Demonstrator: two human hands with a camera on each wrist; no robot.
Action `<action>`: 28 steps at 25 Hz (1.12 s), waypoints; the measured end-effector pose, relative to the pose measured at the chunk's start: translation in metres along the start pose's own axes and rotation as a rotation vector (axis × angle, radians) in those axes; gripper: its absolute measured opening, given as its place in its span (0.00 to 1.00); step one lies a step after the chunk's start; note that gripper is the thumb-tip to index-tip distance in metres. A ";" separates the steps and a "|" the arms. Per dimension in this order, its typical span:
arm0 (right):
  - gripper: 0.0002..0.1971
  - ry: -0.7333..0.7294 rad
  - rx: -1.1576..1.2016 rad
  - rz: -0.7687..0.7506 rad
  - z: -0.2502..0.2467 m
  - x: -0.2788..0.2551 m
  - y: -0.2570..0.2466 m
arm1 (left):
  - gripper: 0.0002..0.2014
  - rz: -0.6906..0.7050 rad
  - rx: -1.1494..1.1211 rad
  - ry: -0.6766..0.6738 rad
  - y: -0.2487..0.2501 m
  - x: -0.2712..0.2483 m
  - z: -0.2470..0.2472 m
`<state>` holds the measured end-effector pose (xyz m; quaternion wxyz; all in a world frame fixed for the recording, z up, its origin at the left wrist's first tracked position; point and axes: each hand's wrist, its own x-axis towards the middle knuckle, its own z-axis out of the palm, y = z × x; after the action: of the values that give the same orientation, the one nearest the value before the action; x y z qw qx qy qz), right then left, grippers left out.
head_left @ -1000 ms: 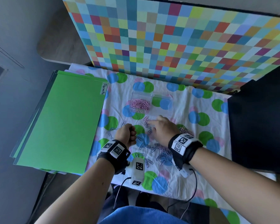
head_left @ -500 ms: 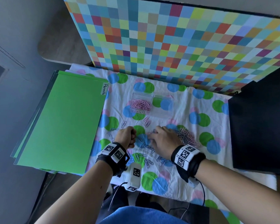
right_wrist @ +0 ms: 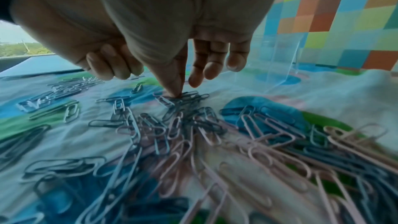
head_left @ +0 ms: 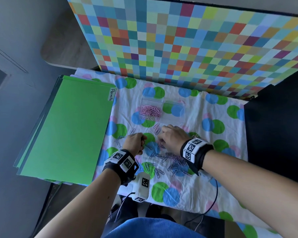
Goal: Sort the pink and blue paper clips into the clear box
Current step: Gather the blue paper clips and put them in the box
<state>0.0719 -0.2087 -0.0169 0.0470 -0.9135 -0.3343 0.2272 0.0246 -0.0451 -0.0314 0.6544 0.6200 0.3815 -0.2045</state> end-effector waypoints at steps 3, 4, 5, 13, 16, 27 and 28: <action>0.02 -0.012 -0.005 0.023 0.007 -0.002 0.003 | 0.11 0.279 0.450 0.062 0.009 0.002 0.007; 0.02 0.011 0.053 0.055 0.009 -0.003 0.004 | 0.11 0.397 0.652 0.056 0.011 0.000 0.010; 0.03 0.044 0.127 0.096 0.011 -0.004 0.006 | 0.13 0.509 0.853 0.034 0.012 -0.001 0.014; 0.02 0.215 0.330 0.205 0.012 -0.011 0.015 | 0.26 0.777 1.525 -0.074 -0.010 -0.003 0.009; 0.03 0.228 0.350 0.212 0.011 -0.005 0.014 | 0.27 0.740 1.495 -0.078 -0.014 -0.008 0.003; 0.03 0.216 0.440 0.251 0.006 -0.001 0.015 | 0.22 0.837 1.536 -0.108 -0.015 -0.016 -0.017; 0.06 0.201 0.447 0.213 0.006 0.000 0.014 | 0.21 0.841 1.533 -0.120 -0.015 -0.016 -0.021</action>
<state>0.0779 -0.2194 -0.0255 0.2565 -0.9284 -0.1715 0.2072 -0.0021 -0.0302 -0.0279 0.0977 0.9665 -0.1562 -0.1785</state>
